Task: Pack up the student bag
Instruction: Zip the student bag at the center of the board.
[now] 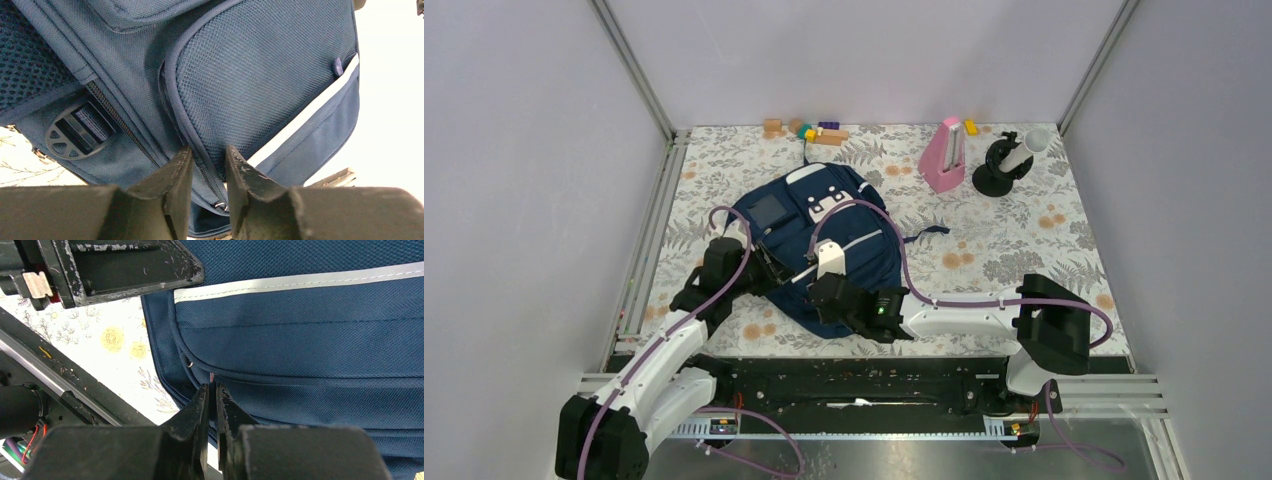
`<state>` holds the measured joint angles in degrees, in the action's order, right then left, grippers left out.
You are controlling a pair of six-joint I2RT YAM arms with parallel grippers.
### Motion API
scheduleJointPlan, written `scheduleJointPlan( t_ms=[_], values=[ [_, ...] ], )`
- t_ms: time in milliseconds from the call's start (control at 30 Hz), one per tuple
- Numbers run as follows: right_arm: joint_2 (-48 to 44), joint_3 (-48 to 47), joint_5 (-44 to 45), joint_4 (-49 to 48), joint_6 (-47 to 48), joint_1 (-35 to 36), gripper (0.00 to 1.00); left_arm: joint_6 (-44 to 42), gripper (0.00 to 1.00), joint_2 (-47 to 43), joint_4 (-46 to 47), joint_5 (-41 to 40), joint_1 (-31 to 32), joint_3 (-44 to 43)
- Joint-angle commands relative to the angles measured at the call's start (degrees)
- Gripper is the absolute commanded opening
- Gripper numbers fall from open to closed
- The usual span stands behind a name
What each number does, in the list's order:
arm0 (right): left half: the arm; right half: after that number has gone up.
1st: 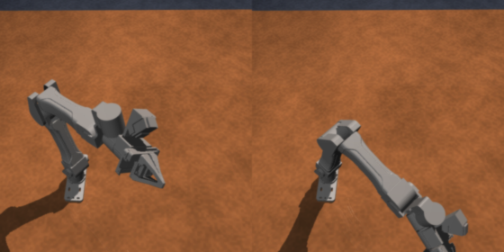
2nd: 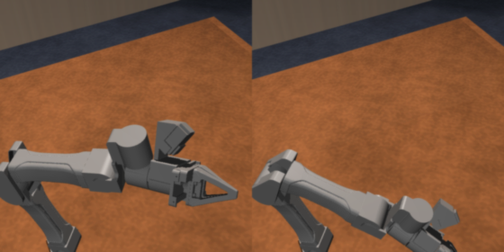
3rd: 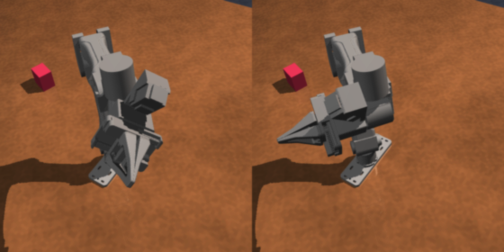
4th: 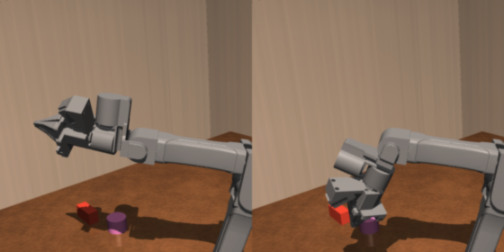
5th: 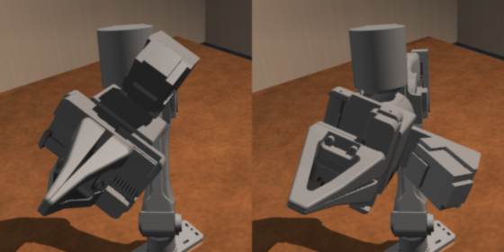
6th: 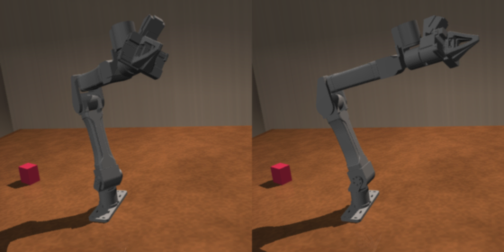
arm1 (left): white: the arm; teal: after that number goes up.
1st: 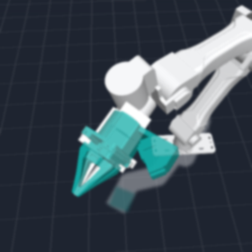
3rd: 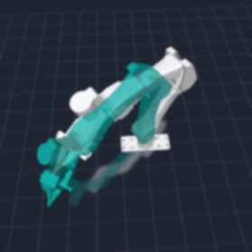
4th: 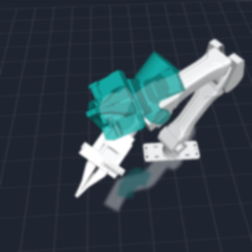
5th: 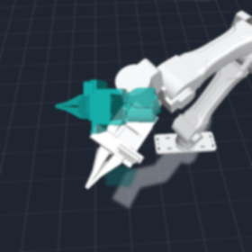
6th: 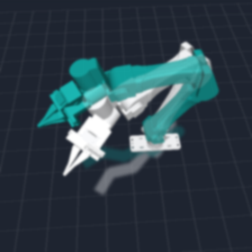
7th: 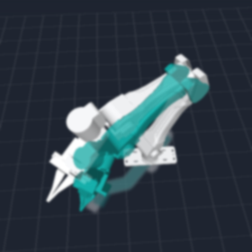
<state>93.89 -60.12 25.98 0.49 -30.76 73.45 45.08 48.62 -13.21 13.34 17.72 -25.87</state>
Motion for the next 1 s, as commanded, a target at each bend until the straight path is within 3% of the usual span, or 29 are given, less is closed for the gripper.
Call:
scheduleJointPlan(
  t_ms=[0,167,400,967],
  values=[
    [-2.6,0.3,2.3,-1.6,-0.4,-0.2,0.0,0.7,0.2,-0.5,3.0,0.0,0.3,-1.4],
    [-2.9,0.2,3.9,-0.9,-0.6,-0.2,0.0,0.9,0.0,-0.5,3.6,-0.2,0.4,-1.2],
    [-3.7,1.2,9.3,3.0,-1.8,-0.3,0.0,0.2,0.0,0.6,2.8,-0.7,0.4,-2.5],
    [-6.2,4.4,12.8,3.3,-1.0,-2.3,0.0,-4.7,0.0,-0.1,-4.1,-2.6,-2.8,-7.3]
  ],
)
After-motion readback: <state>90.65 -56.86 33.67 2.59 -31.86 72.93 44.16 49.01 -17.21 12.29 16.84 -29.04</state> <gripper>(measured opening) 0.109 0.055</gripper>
